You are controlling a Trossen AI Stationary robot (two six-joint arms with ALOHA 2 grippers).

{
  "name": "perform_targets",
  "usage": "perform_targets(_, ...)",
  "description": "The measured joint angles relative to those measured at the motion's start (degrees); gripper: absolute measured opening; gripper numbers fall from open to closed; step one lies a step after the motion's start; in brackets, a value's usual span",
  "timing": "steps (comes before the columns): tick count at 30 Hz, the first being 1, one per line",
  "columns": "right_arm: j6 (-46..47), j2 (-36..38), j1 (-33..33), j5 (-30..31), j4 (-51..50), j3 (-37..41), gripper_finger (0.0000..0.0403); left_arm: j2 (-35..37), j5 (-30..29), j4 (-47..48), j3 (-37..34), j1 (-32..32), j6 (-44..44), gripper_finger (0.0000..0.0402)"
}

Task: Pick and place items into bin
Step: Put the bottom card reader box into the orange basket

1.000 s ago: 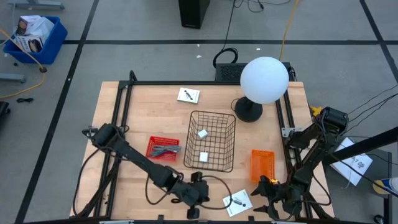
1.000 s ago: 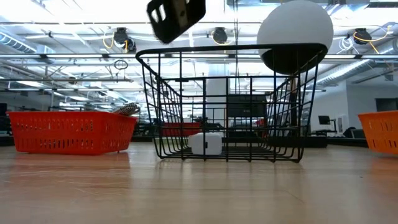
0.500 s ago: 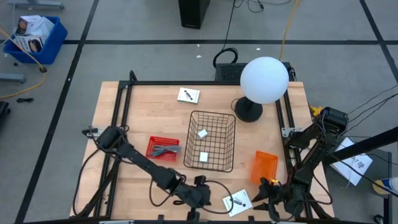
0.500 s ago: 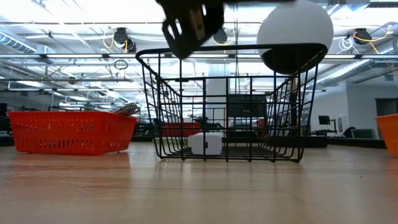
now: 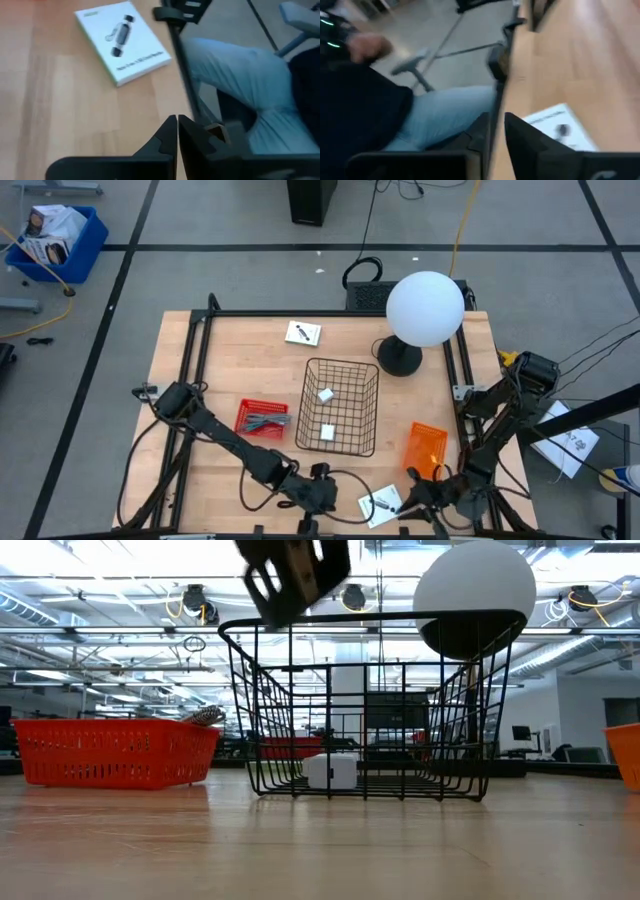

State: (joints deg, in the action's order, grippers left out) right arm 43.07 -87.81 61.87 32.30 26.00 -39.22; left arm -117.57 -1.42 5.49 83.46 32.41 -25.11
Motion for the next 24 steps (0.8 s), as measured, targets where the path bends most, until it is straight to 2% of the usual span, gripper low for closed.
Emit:
perform_targets(4,-1.3,0.0,-2.8,-3.6,-2.8,0.0,0.0115,2.7,-1.7,2.0,0.0,1.0,0.9,0.0021)
perform_targets(9,-6.7,-1.8,-5.3,-8.6,-2.2,0.0,0.0191,7.6,-9.6,5.9,0.0,2.5,2.8,0.0006)
perform_targets(13,-8.1,-4.5,-7.4,-13.0,-2.4,0.0,0.0233,11.7,-15.5,9.5,0.0,4.0,3.9,0.0007)
perform_targets(19,-8.0,-7.2,-10.9,-17.0,-2.8,0.0,0.0241,17.4,-25.5,12.0,-0.1,5.9,5.1,0.0037)
perform_targets(24,-9.4,-6.6,-13.3,-21.0,-3.4,0.0,0.0225,22.6,-27.8,9.5,-5.5,6.1,5.7,0.0052)
